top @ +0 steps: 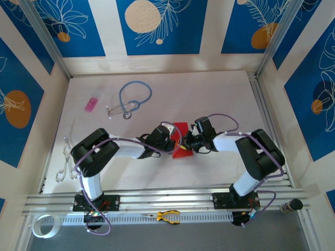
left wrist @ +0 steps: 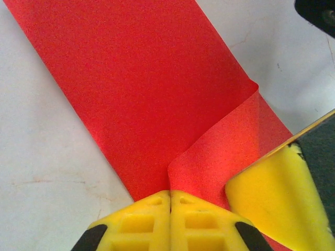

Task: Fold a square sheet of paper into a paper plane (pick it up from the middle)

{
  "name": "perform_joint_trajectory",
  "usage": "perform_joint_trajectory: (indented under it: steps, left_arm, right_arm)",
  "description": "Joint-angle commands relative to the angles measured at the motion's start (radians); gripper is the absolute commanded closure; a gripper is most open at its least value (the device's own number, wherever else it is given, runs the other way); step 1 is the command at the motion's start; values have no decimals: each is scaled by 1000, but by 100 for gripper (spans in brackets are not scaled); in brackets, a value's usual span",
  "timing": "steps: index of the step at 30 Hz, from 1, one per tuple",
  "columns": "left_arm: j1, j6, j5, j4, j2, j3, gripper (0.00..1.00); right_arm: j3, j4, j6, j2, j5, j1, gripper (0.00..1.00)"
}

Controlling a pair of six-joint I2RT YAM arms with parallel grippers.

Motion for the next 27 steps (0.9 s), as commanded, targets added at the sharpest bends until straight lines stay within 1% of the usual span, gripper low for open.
perform_joint_trajectory:
  steps: [1,8,16,21,27]
  left_arm:
    - [13,3,24,-24,24,-19,100]
    - [13,8,27,-34,26,-13,100]
    - [14,16,26,-43,25,-11,100]
    - [14,17,27,-44,26,-8,100]
    - [15,19,28,-44,25,-7,100]
  right_arm:
    - [-33,13,5,26,10,-7,100]
    - [-71,12,24,30,30,-7,100]
    - [1,-66,-35,-87,19,-33,100]
    - [19,-59,-53,-41,-1,-72,100]
    - [16,-92,-65,15,85,-76,100]
